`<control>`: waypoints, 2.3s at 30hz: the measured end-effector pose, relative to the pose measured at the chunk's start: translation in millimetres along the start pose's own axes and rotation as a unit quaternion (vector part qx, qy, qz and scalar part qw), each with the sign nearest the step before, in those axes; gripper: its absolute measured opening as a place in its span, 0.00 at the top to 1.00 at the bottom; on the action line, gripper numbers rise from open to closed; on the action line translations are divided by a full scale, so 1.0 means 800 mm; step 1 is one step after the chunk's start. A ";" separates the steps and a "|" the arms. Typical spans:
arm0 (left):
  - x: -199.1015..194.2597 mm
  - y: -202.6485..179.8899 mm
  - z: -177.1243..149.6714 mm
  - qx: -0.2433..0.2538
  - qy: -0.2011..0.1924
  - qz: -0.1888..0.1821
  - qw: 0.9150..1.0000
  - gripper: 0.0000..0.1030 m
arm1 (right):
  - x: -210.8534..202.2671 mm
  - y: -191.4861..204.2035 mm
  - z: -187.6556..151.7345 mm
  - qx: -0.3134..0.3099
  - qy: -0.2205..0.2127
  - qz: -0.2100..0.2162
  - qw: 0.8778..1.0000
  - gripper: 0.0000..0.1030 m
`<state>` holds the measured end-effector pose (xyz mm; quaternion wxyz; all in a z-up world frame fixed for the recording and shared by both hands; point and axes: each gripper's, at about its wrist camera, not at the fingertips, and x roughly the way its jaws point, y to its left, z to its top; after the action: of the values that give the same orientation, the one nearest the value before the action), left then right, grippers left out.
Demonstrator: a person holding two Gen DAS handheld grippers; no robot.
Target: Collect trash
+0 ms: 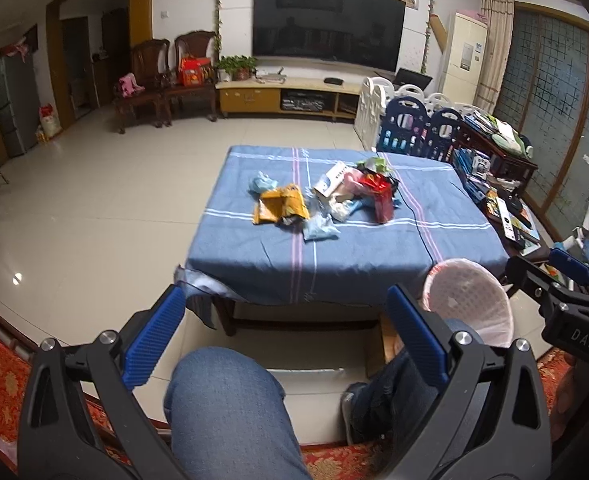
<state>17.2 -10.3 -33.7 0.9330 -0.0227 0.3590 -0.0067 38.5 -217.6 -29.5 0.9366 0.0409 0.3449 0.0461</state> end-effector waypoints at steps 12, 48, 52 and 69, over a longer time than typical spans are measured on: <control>0.017 0.013 -0.014 -0.040 -0.015 -0.024 0.999 0.03 | 0.018 -0.004 -0.007 0.005 0.004 -0.003 1.000 0.02; 0.417 -0.065 0.049 -0.022 0.175 -0.058 0.983 0.06 | 0.214 -0.091 0.027 0.167 -0.063 0.070 0.981 0.02; 0.482 -0.079 0.068 -0.023 0.187 -0.057 0.980 0.07 | 0.234 -0.088 0.022 0.182 -0.050 0.077 0.979 0.02; 0.493 -0.071 0.112 -0.026 0.163 -0.090 0.982 0.79 | 0.278 -0.070 0.039 0.143 -0.029 0.072 0.987 0.02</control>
<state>369.8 -75.4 -228.7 0.8565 -0.0780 0.5031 -0.0849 230.6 -249.1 -155.1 0.9251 0.1999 0.3167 0.0621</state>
